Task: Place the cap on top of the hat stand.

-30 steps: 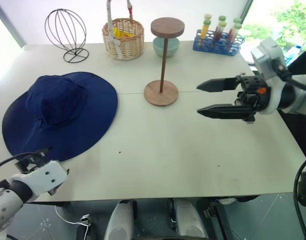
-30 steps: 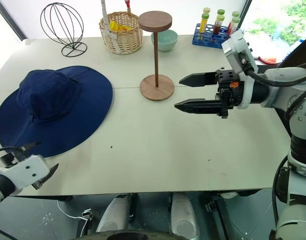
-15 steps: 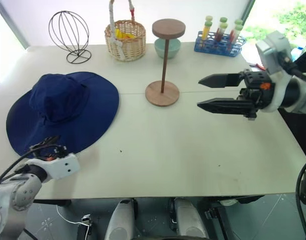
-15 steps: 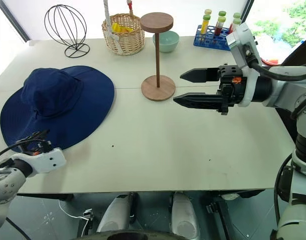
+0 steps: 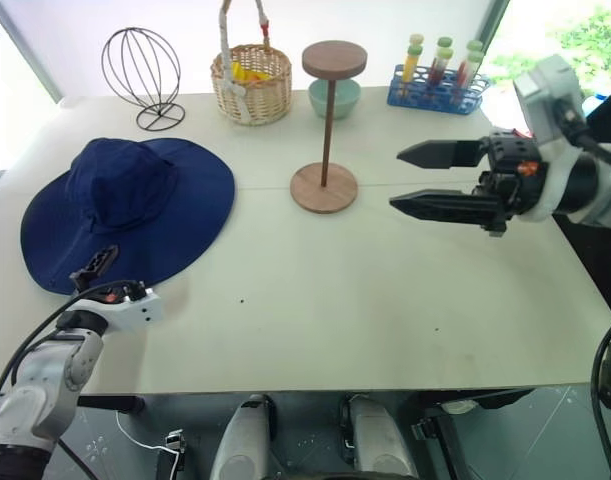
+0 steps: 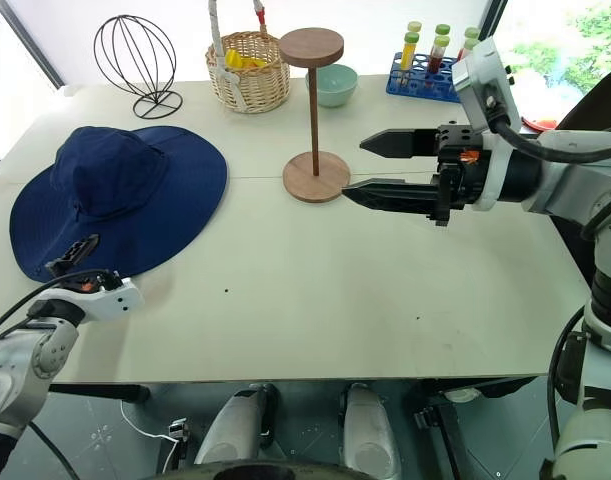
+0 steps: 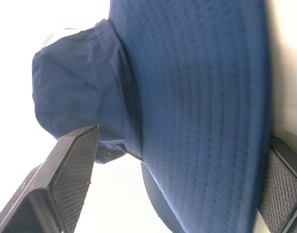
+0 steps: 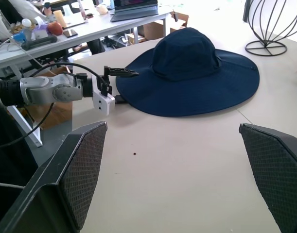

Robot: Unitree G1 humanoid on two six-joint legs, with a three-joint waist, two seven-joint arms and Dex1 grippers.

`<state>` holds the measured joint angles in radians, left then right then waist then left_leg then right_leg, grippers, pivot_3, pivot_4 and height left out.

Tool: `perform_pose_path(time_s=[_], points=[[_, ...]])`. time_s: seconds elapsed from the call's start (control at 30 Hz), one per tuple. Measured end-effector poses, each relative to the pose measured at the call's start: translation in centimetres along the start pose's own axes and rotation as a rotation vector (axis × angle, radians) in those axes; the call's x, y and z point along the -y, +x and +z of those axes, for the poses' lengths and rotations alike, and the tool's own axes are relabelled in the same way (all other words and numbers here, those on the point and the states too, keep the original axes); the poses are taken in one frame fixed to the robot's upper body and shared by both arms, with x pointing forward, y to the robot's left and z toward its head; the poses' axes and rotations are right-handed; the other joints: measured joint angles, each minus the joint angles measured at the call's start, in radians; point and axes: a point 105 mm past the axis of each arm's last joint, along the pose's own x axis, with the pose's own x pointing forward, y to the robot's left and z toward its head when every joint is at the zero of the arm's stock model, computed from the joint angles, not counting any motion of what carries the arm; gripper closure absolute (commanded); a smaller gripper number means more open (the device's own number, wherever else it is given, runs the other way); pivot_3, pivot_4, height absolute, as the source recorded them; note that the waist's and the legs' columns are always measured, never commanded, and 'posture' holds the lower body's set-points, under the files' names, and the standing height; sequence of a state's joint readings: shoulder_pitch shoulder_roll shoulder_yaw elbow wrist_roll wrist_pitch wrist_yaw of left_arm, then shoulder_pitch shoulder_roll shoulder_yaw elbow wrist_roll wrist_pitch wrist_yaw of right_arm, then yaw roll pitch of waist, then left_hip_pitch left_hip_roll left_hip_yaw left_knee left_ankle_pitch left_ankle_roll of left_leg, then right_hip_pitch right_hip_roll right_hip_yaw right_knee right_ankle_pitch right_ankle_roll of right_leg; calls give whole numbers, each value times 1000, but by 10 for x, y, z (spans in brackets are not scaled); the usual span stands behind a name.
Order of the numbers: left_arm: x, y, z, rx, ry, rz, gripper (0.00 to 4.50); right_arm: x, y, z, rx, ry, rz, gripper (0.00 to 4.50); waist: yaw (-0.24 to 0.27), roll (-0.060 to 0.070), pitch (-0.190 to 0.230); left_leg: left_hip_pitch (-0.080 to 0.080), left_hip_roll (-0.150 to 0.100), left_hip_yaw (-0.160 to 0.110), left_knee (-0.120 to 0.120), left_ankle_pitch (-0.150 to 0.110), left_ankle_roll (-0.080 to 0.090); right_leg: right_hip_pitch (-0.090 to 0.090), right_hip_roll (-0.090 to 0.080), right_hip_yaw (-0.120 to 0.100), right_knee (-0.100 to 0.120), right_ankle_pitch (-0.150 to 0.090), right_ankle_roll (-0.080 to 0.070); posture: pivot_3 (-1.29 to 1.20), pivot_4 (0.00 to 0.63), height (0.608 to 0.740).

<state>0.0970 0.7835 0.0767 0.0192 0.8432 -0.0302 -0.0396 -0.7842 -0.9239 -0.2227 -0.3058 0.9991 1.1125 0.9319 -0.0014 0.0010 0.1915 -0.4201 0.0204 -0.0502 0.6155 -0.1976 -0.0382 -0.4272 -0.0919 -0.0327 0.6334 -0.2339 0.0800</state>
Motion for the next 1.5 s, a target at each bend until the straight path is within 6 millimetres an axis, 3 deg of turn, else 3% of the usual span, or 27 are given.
perform_pose_path(time_s=[0.17,0.33,0.53,0.63,0.77,0.87,1.33,1.4,1.5], points=[[-1,16,1,-4,-69,5,0,-1,-1,4,14,-16,-18,37,22,3,-2,0,2,1,0,0,0,1,0,-2,0,0,0,0,150,740],[-8,38,-11,-57,-123,17,0,-3,1,6,23,-23,-26,37,16,3,-2,0,6,6,0,0,0,1,1,-3,0,2,-2,0,150,740],[-12,57,-12,-64,-132,31,0,-4,2,7,28,-25,-36,37,19,3,-2,0,10,9,1,0,0,1,4,-3,0,4,-5,0,150,740],[-10,61,-12,-57,-128,22,816,-5,2,7,28,-28,-39,0,18,3,-2,1,12,14,1,0,0,1,4,-2,0,3,-5,0,150,740],[1,61,-10,-43,-128,-13,2871,-6,3,8,25,-37,-42,0,18,2,-2,0,13,15,1,0,0,1,4,-2,0,3,-5,0,150,740],[-13,63,-9,-19,-136,34,4457,-6,2,8,21,-42,-48,0,22,3,-2,0,13,17,1,0,0,1,3,-2,0,4,-5,0,150,740],[-20,66,-7,-12,-167,32,4457,0,-1,10,15,-67,-111,0,20,1,-1,-2,13,19,1,0,0,0,2,-1,-2,4,-5,0,150,740],[-27,68,-3,-3,-188,40,4457,2,-3,11,8,-79,-128,0,19,-1,0,-3,13,19,1,0,0,-1,2,-1,-2,4,-5,0,150,740],[-56,73,1,24,-222,86,4457,4,-12,6,8,-77,-156,0,18,-9,1,-5,14,19,3,1,-1,-2,3,-1,-3,3,-4,0,150,740]])
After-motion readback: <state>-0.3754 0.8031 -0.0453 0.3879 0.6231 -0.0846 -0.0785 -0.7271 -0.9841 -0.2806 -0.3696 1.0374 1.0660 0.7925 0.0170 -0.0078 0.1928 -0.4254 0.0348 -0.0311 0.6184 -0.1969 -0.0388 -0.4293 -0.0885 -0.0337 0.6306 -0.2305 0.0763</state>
